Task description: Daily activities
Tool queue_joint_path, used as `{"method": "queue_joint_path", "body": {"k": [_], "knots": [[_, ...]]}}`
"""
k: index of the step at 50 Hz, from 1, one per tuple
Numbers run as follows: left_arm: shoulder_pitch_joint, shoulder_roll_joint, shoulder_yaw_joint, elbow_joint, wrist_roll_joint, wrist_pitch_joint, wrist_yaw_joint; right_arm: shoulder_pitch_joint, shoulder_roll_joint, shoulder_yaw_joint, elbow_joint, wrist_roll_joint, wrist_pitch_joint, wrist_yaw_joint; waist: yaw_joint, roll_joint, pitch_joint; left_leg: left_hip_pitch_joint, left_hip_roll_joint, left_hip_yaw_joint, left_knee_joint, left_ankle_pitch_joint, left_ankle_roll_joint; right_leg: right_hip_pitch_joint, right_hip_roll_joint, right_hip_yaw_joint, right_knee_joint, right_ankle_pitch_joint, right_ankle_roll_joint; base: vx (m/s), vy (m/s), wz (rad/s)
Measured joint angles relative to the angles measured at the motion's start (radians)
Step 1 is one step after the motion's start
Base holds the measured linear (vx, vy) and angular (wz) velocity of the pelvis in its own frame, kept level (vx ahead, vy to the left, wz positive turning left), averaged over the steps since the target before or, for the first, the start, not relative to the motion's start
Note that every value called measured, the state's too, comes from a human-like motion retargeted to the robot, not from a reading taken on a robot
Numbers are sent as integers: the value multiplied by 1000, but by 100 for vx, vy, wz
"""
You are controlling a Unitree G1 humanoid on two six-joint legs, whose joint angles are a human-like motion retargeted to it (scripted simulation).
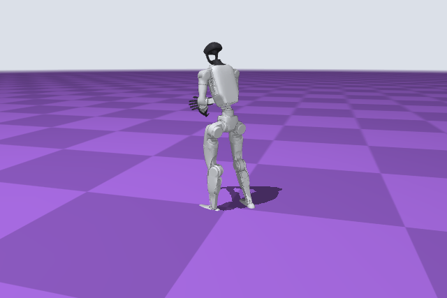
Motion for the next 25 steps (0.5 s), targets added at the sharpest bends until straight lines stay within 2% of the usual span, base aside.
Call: {"method": "queue_joint_path", "body": {"k": [6, 8, 11, 16, 20, 25], "knots": [[-40, -4, -11, 16, 151, -6, -2, -123, -79, 11, 112, 36, 27, 97, 72, 45, 29, -10, 66, -38, 56, -19, -22, 111, 85, -55, -165, 40, -18, -11, -17, 24], [-12, -24, -33, 16, 220, -16, -6, -139, -99, 16, 165, 68, 36, 135, 91, 62, 45, -25, 77, -64, 122, -50, -20, 147, 85, -86, -172, 48, -19, -16, -12, 49], [-65, -13, -23, 15, 303, -28, -13, -271, -179, -8, 250, 155, 52, 203, 140, 92, 53, -81, 98, -94, 188, -109, -29, 166, 133, -103, -254, 74, -25, -8, -10, 22], [-109, -9, -26, 15, 444, -52, -5, -478, -272, -37, 427, 279, 55, 259, 205, 154, 57, -162, 113, -146, 293, -144, -44, 179, 184, -134, -345, 128, -33, -9, -4, 26], [-134, -12, -28, 17, 533, -71, 17, -621, -311, -48, 557, 335, 40, 267, 242, 194, 49, -186, 102, -181, 293, -134, -50, 165, 199, -152, -373, 150, -37, -7, 2, 28], [-64, -59, -67, 14, 650, -99, 54, -633, -282, -56, 645, 361, 2, 251, 230, 238, 28, -218, 65, -240, 329, -126, -45, 145, 168, -198, -327, 146, -32, -3, 5, 38]]}}
